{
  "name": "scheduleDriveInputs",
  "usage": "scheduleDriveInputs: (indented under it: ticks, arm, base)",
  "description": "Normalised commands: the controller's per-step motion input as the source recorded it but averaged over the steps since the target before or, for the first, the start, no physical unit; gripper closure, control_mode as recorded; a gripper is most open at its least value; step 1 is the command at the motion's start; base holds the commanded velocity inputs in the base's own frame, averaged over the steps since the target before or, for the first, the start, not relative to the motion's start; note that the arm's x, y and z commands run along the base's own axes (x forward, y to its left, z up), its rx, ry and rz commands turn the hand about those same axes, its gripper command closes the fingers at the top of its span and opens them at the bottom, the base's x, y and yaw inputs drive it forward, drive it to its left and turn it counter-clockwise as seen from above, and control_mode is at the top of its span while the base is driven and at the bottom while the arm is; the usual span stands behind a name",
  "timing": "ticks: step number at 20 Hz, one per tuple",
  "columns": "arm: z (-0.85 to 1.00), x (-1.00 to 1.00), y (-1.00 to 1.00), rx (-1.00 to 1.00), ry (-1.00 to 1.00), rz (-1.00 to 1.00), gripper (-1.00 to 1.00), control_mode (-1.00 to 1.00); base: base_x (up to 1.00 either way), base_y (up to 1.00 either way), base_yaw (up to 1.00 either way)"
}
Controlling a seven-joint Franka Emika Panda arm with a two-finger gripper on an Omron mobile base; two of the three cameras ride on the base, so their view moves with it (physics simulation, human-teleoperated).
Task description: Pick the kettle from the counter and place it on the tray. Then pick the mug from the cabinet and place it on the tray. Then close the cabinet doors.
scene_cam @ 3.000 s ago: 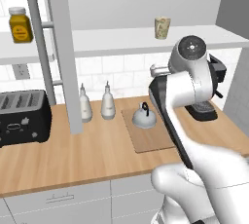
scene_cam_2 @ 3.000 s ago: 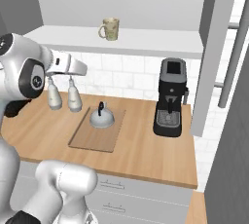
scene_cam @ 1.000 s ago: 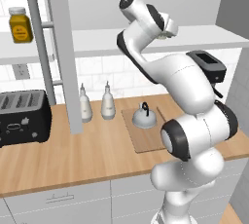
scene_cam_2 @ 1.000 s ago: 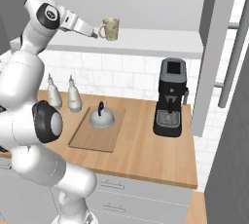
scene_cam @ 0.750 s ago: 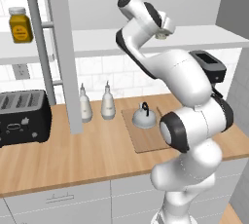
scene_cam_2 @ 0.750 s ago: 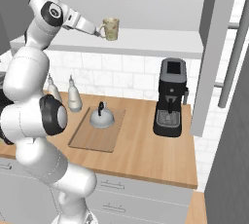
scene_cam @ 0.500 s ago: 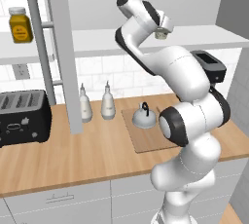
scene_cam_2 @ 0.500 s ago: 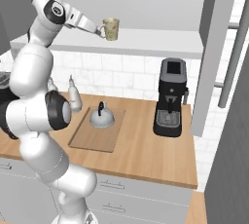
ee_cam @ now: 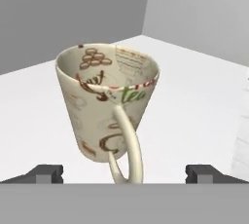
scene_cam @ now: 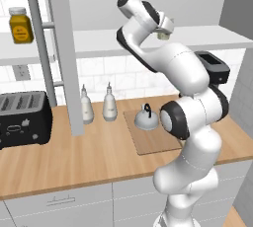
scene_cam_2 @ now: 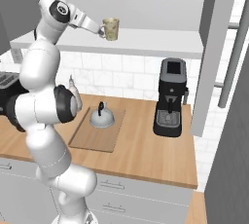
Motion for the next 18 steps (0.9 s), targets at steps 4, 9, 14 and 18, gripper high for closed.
scheduleDriveInputs:
  ticks: [4, 9, 14, 18]
  arm:
    - [-0.11, 0.24, 0.00, 0.00, -0.02, -0.03, -1.00, -1.00]
    - [-0.01, 0.09, -0.13, 0.00, 0.00, -0.04, -1.00, -1.00]
    - [0.00, 0.04, -0.05, 0.00, 0.00, -0.04, 1.00, -1.00]
    - [-0.01, 0.05, -0.02, 0.00, 0.00, -0.02, 1.00, -1.00]
  base:
    - [0.00, 0.00, 0.00]
    - [0.00, 0.00, 0.00]
    - [0.00, 0.00, 0.00]
    - [0.00, 0.00, 0.00]
